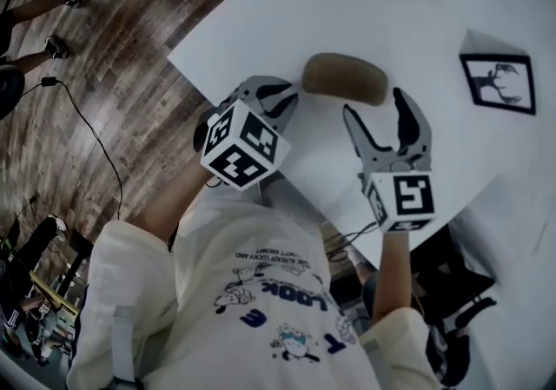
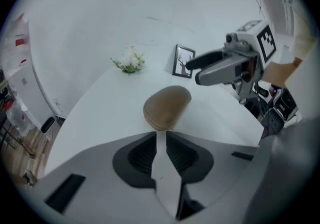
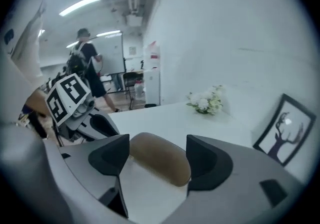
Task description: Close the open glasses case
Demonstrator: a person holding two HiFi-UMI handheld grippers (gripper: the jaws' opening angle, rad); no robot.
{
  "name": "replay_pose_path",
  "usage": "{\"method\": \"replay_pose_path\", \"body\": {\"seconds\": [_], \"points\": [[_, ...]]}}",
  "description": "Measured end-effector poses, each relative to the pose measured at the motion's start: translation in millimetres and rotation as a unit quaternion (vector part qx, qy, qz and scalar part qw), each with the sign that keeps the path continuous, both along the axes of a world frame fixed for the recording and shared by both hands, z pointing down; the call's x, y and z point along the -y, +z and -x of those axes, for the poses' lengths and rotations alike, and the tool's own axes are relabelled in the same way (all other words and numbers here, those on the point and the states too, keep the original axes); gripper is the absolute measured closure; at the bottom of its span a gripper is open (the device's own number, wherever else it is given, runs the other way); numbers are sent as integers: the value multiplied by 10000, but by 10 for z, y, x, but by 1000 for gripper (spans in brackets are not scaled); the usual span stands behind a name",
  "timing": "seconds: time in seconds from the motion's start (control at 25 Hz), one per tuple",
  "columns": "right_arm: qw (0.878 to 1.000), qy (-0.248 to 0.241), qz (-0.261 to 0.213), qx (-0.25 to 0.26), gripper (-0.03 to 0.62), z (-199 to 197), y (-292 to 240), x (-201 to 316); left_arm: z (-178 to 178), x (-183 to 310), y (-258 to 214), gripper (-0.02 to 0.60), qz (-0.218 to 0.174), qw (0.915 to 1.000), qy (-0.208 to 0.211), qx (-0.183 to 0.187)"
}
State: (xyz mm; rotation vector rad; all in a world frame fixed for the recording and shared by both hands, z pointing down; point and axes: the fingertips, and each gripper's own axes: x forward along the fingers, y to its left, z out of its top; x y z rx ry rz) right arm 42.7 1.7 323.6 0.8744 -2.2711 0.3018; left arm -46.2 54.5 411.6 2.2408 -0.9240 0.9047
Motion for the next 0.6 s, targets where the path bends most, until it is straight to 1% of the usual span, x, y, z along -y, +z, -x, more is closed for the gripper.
{"method": "replay_pose_path", "body": {"seconds": [0.08,0.12,0.16,0.2,0.24,0.32,0.44,0.6], "points": [[9974,623,-153,324,254,-46,-103,-13,47,62,-261,525,-206,9988,-339,-273],[9939,960,-274,474,329,-65,-176,-12,51,104,-414,525,-349,9974,-490,-406],[9889,1288,-392,629,466,-79,-258,-10,50,153,-576,526,-518,9954,-622,-510],[9835,1558,-476,781,524,-82,-343,-11,44,206,-742,526,-704,9931,-736,-582],[9787,1754,-531,922,536,-76,-427,-15,30,259,-907,528,-896,9903,-844,-640],[9709,1977,-668,1176,560,-63,-599,-23,-20,352,-1219,549,-1274,9837,-1026,-749],[9607,2206,-947,1393,568,-49,-883,-25,-103,445,-1598,561,-1764,9748,-1088,-823],[9454,2476,-1438,1558,568,-139,-1189,-57,-138,500,-2007,571,-2249,9620,-1229,-943]]}}
